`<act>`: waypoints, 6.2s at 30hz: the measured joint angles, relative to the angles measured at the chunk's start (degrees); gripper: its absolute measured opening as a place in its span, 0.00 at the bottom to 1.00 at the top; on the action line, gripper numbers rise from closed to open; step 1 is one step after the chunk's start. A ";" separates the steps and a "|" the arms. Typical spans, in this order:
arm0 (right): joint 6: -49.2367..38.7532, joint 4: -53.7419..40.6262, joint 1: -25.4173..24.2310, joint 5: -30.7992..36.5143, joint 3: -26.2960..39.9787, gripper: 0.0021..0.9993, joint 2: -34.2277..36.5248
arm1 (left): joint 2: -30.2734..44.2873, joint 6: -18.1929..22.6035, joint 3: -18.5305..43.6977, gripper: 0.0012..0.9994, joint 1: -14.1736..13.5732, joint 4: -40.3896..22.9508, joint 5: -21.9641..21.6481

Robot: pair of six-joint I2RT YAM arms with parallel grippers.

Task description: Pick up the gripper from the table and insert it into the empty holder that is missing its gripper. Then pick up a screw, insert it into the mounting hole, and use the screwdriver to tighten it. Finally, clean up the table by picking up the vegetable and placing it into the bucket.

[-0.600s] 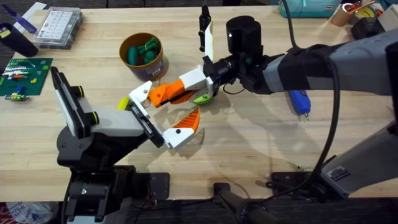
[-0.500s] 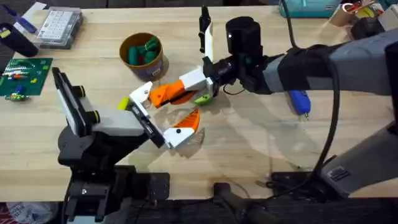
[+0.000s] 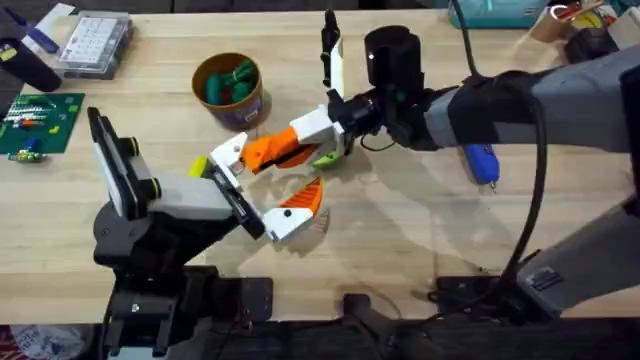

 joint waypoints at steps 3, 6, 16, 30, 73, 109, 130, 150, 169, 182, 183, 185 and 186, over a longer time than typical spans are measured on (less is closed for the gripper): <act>0.95 -0.03 -0.08 0.00 0.10 0.02 0.00 | 0.00 -0.01 0.00 0.99 0.00 -0.03 0.24; 1.79 -0.04 -0.08 0.19 0.26 0.02 0.00 | 0.00 0.01 0.00 0.99 0.00 -0.03 0.30; 2.45 -0.08 -0.33 1.14 0.28 0.02 0.00 | 0.00 -0.14 0.00 0.99 0.17 -0.15 1.18; 2.38 -0.33 -2.38 2.17 0.28 0.02 0.00 | 0.00 -0.14 0.00 0.99 0.17 -0.33 4.85; 1.01 -0.24 3.52 2.03 1.03 0.02 0.65 | -0.11 -0.54 -0.07 0.99 1.40 -0.43 9.08; 0.49 -0.52 7.79 1.78 1.86 0.62 2.25 | -0.09 -0.52 0.00 0.99 0.48 -0.14 14.68; 0.20 -4.79 1.49 -0.57 1.90 0.76 1.46 | -0.11 -0.34 0.00 0.99 0.09 -0.14 16.12; -2.21 -7.64 -2.83 4.71 -5.62 0.88 -9.44 | -0.11 -0.34 0.00 0.99 0.09 -0.16 1.19; -2.52 -8.58 1.91 9.31 -5.73 0.00 -9.39 | -0.11 -0.34 0.00 0.99 0.09 0.12 -1.73; -2.51 -8.60 1.91 13.18 -5.75 0.00 -9.38 | -0.11 -0.36 0.00 0.99 0.09 0.01 0.97; -2.51 -8.56 1.91 13.43 -5.75 0.00 -9.38 | -0.11 -0.36 0.00 0.99 0.09 -0.01 1.72; -2.51 -8.42 1.91 13.81 -5.75 0.00 -9.38 | -0.11 -0.36 0.00 0.99 0.09 -0.03 3.28; -2.51 -8.38 1.91 13.81 -5.75 0.00 -9.38 | -0.11 -0.36 0.00 0.99 0.11 -0.05 3.73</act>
